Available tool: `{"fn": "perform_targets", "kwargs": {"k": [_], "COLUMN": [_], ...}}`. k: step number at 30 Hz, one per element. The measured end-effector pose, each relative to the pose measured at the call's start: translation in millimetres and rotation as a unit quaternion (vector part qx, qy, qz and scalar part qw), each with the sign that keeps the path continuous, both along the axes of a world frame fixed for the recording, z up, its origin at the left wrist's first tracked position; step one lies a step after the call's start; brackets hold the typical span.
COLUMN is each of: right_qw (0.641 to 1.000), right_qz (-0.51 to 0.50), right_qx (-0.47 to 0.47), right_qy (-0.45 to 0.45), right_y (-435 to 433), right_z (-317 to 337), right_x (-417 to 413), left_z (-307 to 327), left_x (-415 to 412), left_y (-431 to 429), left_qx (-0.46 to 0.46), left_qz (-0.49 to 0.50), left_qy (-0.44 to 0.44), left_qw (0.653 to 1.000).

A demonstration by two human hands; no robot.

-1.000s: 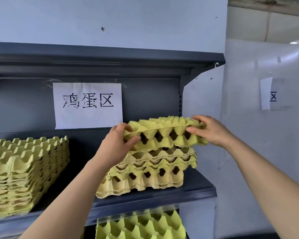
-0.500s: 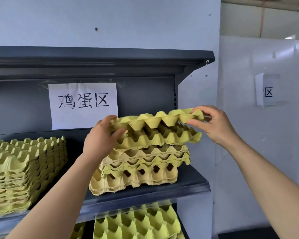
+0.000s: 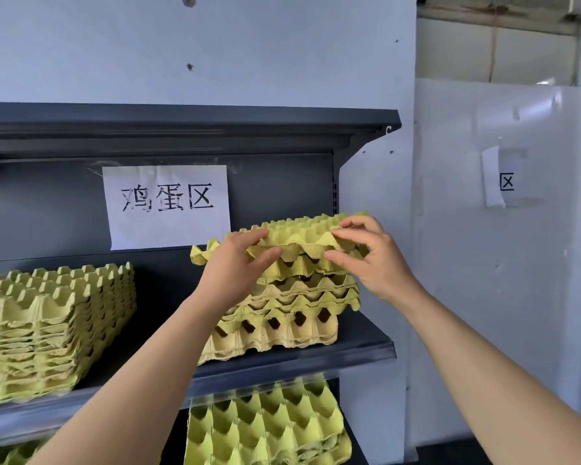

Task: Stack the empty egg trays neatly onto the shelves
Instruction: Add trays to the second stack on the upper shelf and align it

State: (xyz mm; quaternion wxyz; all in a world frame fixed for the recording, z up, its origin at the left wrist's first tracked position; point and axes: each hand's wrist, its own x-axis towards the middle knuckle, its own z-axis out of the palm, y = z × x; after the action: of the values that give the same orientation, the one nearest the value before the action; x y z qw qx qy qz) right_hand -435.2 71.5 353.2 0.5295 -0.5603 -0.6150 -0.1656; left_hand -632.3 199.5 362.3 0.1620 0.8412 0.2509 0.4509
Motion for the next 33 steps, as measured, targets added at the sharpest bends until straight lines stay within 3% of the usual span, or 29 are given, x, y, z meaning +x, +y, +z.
{"fn": "perform_targets", "kwargs": {"k": [4, 8, 16, 19, 25, 29, 33], "right_qw": [0.995, 0.992, 0.989, 0.979, 0.959, 0.972, 0.985], "right_qz": [0.077, 0.086, -0.087, -0.138, -0.131, -0.081, -0.110], "right_qx": [-0.036, -0.083, -0.107, -0.138, -0.208, -0.154, -0.062], "right_qy": [0.044, 0.029, 0.050, 0.062, 0.144, 0.160, 0.121], "right_y": [-12, -8, -5, 0, 9, 9, 1], "right_z": [1, 1, 6, 6, 11, 14, 14], "right_x": [-8, -21, 23, 39, 67, 78, 83], "left_z": [6, 9, 4, -4, -14, -11, -13], "left_x": [-8, -11, -27, -29, -30, -26, -22], "left_y": [-5, -10, 2, 4, 10, 7, 13], "left_qx": [-0.046, -0.056, -0.127, -0.128, -0.158, -0.164, -0.186], "left_qz": [-0.055, -0.078, -0.075, -0.021, 0.003, -0.027, -0.070], "left_qy": [-0.009, 0.024, 0.010, -0.004, -0.074, -0.152, -0.161], "left_qw": [0.997, 0.995, 0.989, 0.992, 0.985, 0.974, 0.967]}}
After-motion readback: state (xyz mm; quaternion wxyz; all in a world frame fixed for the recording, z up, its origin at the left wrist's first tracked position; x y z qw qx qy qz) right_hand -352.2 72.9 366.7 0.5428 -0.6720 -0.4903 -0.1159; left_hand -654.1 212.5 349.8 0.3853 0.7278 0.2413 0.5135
